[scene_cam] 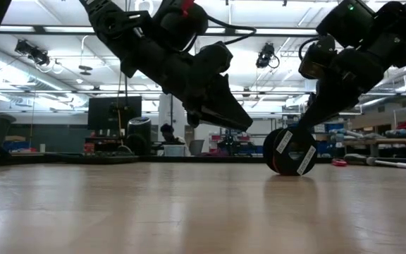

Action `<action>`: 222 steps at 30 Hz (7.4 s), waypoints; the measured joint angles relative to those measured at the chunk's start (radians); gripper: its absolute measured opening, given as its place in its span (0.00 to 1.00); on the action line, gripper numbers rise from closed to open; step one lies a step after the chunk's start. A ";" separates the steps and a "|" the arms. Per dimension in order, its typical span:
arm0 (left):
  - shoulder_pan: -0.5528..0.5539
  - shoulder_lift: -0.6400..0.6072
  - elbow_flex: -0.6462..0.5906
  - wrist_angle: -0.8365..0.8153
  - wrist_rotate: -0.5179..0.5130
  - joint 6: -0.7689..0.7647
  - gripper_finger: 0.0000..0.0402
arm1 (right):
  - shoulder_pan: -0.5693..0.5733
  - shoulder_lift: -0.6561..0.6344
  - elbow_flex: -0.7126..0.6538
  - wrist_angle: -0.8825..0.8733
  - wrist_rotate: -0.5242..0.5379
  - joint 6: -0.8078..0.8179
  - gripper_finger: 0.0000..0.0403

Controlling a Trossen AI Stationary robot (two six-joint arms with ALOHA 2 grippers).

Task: Coil cords
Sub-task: Uncoil the red wire from the black spool

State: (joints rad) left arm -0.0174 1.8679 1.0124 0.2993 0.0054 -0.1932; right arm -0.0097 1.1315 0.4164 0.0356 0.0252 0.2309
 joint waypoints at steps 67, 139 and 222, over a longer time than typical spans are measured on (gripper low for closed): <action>-0.039 0.137 0.035 0.167 -0.105 0.063 0.33 | 0.118 0.225 -0.001 0.155 -0.064 0.101 0.19; -0.041 -0.005 0.095 -0.080 -0.422 0.672 0.00 | 0.253 0.141 -0.001 0.272 0.539 -0.131 0.18; 0.214 -0.013 0.095 0.202 0.578 0.092 0.00 | 0.404 -0.007 -0.001 0.224 0.583 -0.144 0.18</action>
State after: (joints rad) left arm 0.1963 1.8553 1.1072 0.5011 0.5832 -0.1012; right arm 0.3946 1.1248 0.4152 0.2593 0.6079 0.0867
